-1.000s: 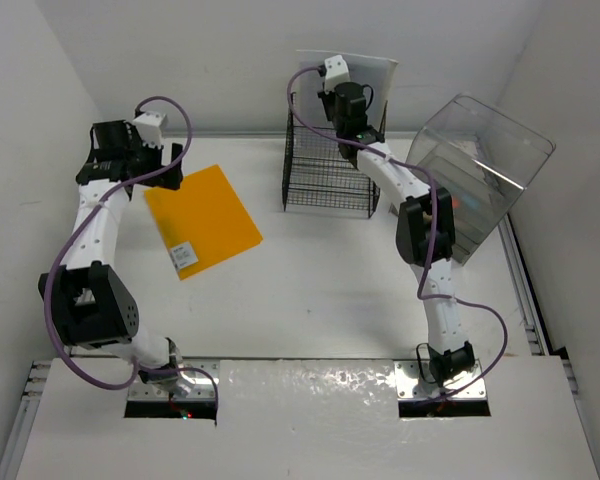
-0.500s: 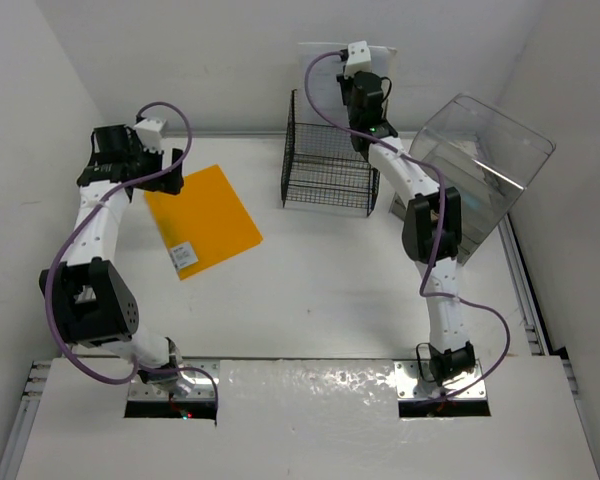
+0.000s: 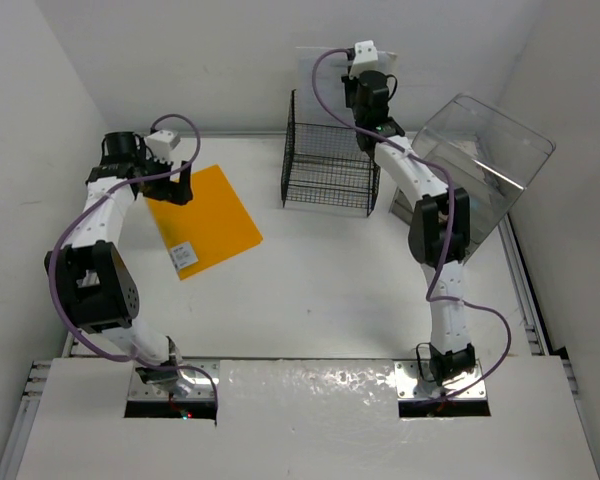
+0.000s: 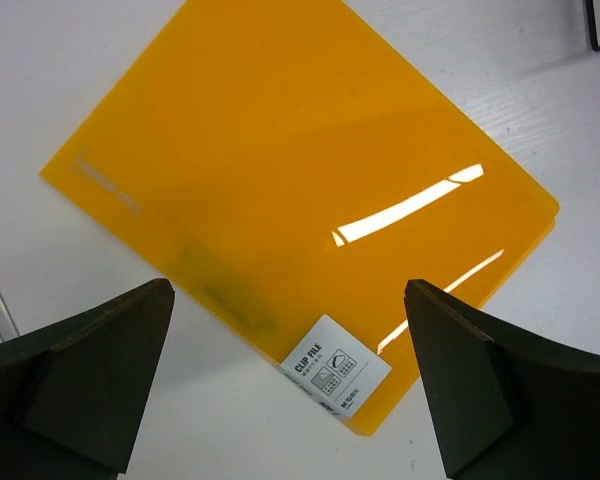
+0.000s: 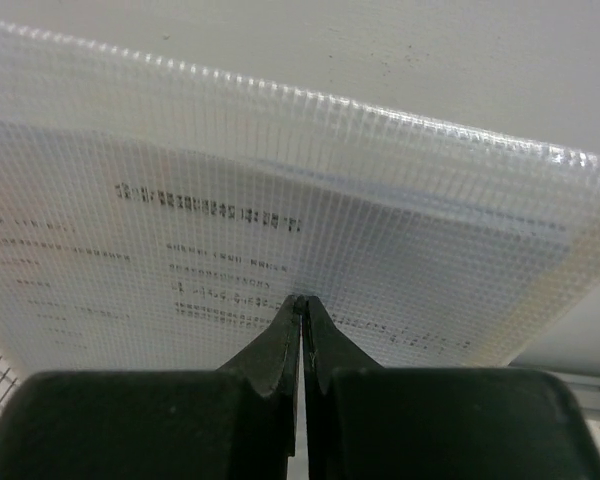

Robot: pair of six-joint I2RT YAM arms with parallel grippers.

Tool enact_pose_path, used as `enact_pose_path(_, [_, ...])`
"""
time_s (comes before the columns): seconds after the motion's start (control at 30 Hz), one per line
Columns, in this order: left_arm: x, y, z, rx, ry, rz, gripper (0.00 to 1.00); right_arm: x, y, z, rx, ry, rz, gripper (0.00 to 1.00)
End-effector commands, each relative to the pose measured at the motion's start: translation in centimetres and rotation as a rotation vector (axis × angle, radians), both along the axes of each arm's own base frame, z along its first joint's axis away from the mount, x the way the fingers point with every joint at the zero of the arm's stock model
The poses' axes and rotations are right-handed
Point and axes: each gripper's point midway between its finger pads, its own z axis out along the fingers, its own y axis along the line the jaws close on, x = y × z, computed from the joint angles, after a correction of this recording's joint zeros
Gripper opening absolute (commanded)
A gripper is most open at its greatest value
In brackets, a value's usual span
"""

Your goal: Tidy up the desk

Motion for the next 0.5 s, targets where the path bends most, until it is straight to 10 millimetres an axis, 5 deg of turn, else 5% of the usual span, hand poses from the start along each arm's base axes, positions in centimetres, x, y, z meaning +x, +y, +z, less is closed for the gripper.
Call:
enact_pose_path(0.0, [-0.3,-1.4,-0.2,-0.017,0.002,-0.071,0.99,-1.5,0.2,4.0,0.060,-0.020,0.063,0.00])
enact_pose_path(0.2, [-0.5,-1.4,-0.7,-0.016,0.014,-0.075,1.00,-2.5,1.0,1.4,0.058,0.073,0.118,0.00])
enact_pose_path(0.47, [-0.6,-1.6,-0.9,-0.012,0.022,-0.082,1.00,-4.0,2.0,0.6,0.086,0.106,0.191,0.00])
